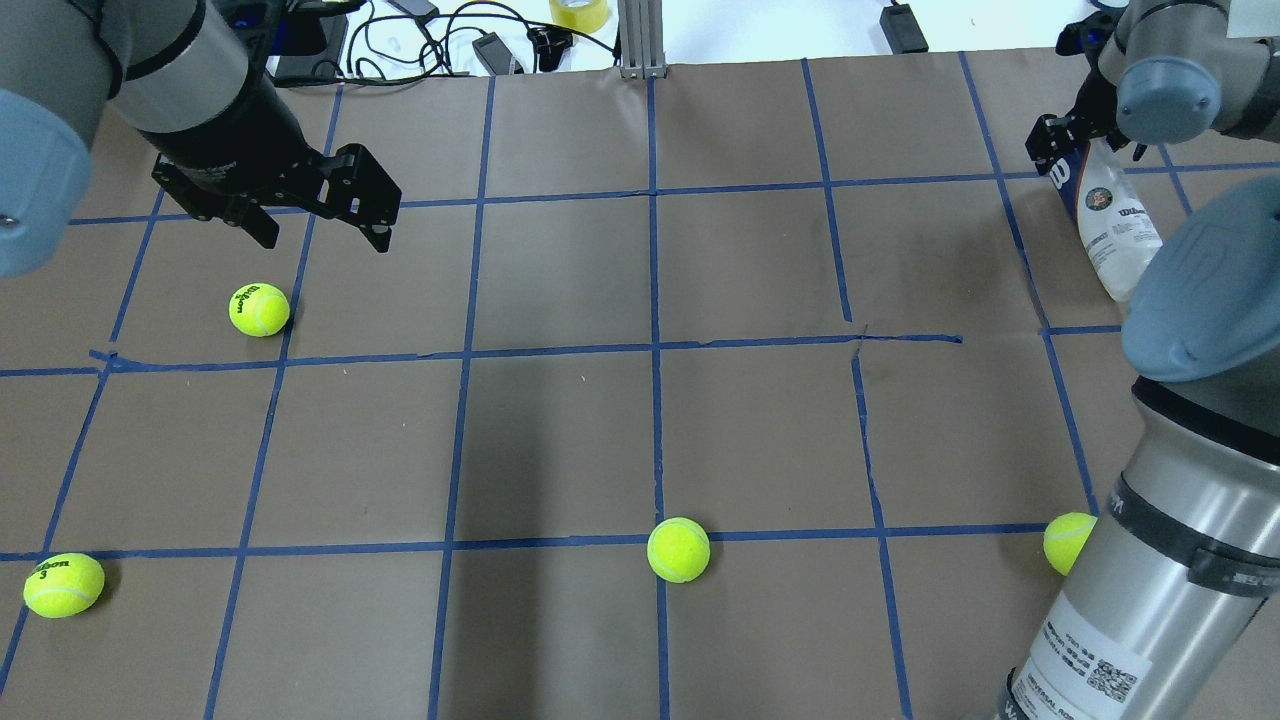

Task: Lift up tennis ball bucket
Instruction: 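Close the right gripper on the can's rim and lift it, then carry the can with the right gripper toward the table's middle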

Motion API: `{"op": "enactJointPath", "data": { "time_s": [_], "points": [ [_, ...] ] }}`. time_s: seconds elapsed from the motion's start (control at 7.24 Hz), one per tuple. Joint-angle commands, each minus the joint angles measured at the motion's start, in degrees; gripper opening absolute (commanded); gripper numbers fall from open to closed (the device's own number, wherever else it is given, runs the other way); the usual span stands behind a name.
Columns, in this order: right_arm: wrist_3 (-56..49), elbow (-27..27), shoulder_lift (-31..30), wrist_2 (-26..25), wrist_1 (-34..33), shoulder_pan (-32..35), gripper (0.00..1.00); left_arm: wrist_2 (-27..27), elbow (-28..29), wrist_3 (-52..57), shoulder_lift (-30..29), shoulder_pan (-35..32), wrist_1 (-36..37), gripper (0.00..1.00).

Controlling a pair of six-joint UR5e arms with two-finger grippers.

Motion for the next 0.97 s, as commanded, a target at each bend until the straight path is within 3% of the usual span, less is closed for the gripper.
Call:
{"op": "enactJointPath", "data": {
  "time_s": [0.0,0.14,0.41,0.83],
  "points": [
    [-1.75,0.18,-3.38,0.31,0.19,3.56,0.22,0.0,0.03,0.0,0.0,0.0,0.0,1.0],
    [-6.37,0.26,-5.13,2.92,0.63,6.37,0.16,0.0,0.03,0.0,0.0,0.0,0.0,1.0],
    [-10.88,1.31,-6.29,2.52,2.65,11.64,0.0,0.09,0.03,0.0,0.0,0.0,0.0,1.0],
    [-17.81,2.11,-7.52,3.3,2.05,18.15,0.0,0.09,0.03,0.0,0.0,0.09,0.0,1.0]
  ]
}}
